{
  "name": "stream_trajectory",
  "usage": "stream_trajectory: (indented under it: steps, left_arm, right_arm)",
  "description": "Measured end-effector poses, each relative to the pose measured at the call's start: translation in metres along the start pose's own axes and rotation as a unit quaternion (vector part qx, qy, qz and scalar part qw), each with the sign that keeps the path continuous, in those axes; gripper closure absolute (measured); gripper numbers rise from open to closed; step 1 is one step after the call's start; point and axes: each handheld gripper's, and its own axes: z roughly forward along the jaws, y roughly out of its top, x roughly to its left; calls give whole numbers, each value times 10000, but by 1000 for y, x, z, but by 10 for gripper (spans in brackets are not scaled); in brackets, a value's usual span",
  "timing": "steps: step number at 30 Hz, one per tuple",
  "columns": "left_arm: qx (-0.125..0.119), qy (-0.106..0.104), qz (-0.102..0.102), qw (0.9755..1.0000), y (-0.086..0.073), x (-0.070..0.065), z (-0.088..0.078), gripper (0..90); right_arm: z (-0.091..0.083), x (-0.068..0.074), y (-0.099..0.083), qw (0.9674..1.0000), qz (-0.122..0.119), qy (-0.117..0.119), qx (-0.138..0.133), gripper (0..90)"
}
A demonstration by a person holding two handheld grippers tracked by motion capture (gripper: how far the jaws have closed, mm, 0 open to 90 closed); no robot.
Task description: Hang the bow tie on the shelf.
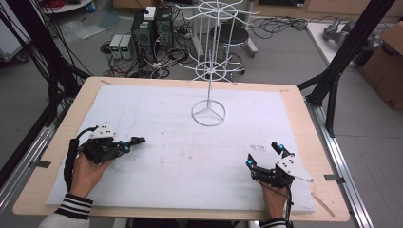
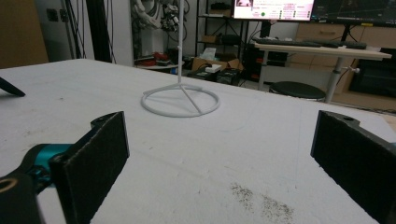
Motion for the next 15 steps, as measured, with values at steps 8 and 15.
stream_trajectory:
  steps: [8,15]
  left_arm:
    - [-630,139,-183,9978,3,1,-6,895]
    - [-1020,107,-359,9941,7,0,-7,895]
  right_arm:
    - [0,0,0,10000,7,3,2,32]
    - [0,0,0,10000,-2,3,-5,32]
